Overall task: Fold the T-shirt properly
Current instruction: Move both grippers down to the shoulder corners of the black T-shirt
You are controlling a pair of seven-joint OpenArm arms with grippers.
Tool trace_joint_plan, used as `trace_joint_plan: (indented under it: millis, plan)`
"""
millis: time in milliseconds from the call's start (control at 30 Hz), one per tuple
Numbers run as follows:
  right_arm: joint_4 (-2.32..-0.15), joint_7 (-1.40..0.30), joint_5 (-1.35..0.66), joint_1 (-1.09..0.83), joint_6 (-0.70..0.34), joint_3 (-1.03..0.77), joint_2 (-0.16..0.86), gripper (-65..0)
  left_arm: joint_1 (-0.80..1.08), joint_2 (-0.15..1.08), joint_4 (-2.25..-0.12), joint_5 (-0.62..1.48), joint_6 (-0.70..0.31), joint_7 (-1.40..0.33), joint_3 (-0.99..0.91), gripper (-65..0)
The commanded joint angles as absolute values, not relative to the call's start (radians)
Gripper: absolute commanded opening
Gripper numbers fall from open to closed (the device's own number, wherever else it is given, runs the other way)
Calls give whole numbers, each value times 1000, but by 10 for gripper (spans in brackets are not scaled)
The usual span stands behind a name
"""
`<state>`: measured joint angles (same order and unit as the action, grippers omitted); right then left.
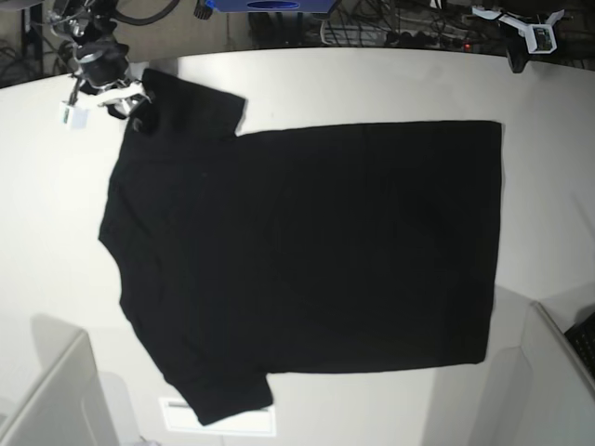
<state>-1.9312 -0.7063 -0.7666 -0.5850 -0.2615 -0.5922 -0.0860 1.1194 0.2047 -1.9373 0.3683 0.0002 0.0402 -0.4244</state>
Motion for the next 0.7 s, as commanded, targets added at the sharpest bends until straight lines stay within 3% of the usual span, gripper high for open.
trace_joint_plan:
  millis: [0, 233, 367, 467, 567, 667]
  plan:
    - [-1933, -696, -782, -572, -266, -616, -81, -227, 1139, 206, -1949, 372, 5, 62, -430, -650]
    - [-1781, -796, -785, -492, -269, -727, -30, -225, 1129, 211, -1948, 401, 5, 56, -430, -650]
    - [-1744, -811, -785, -486, -288, -723, -33, -225, 1078, 226, -1899, 584, 5, 54, -441, -459]
    - [-1738, -812, -783, -492, -383, -685, -33, -225, 1047, 271, -1853, 687, 4, 53, -430, -446]
    - [-1715, -812, -782, -490, -397, -653, -33, -225, 990, 288, -1794, 791, 2, -21, -440, -434]
    - [-1658, -806, -782, -476, -398, -650, -31, -225, 924, 294, -1748, 897, -93, -174, -492, -434]
